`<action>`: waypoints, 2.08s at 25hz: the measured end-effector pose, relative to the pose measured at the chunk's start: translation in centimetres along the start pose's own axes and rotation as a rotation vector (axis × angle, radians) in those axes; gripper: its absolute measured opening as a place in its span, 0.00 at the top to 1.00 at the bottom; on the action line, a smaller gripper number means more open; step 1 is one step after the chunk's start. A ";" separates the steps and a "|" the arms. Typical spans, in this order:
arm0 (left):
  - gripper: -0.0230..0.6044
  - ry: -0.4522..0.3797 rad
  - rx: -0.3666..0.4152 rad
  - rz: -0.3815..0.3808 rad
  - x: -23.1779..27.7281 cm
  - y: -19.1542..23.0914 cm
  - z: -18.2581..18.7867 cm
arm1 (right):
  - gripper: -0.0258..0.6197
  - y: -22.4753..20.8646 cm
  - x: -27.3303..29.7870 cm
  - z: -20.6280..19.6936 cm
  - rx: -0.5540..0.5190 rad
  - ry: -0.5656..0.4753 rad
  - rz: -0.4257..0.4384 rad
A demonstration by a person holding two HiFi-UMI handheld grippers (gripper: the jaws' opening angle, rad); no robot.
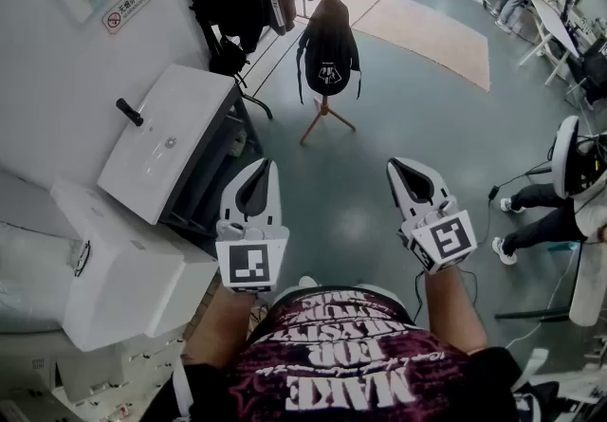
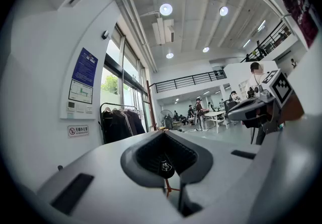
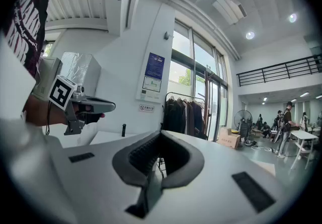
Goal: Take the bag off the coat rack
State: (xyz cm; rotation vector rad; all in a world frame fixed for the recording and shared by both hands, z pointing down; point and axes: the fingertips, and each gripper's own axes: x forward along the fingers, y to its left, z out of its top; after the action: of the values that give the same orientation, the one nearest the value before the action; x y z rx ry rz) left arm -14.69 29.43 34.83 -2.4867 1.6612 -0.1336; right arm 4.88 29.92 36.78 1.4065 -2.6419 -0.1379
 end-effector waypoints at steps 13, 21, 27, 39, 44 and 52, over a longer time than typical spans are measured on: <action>0.90 0.056 -0.051 -0.004 0.2 1.2 -3.2 | 0.75 0.0 0.1 -1.8 0.034 0.048 -0.060; 0.81 0.086 -0.095 -0.023 3.6 -0.1 -4.7 | 0.69 -3.5 1.7 -3.4 0.062 0.061 -0.042; 0.81 0.080 -0.064 0.002 8.1 -0.5 -4.1 | 0.67 -7.4 4.4 -3.6 0.079 0.053 -0.008; 0.81 0.092 -0.095 0.009 16.1 -1.5 -5.1 | 0.67 -14.0 9.7 -6.1 0.127 0.074 0.066; 0.81 0.098 -0.086 0.032 18.4 -0.9 -5.2 | 0.67 -15.6 11.6 -6.3 0.135 0.072 0.102; 0.81 0.104 -0.058 0.054 22.2 -1.8 -4.4 | 0.67 -19.4 12.7 -6.8 0.133 0.058 0.130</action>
State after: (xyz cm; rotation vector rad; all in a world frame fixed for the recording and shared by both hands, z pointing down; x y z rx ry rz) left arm -5.22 9.30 39.25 -2.5141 1.7966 -0.2149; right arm 14.88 8.53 41.72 1.2494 -2.7281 0.0932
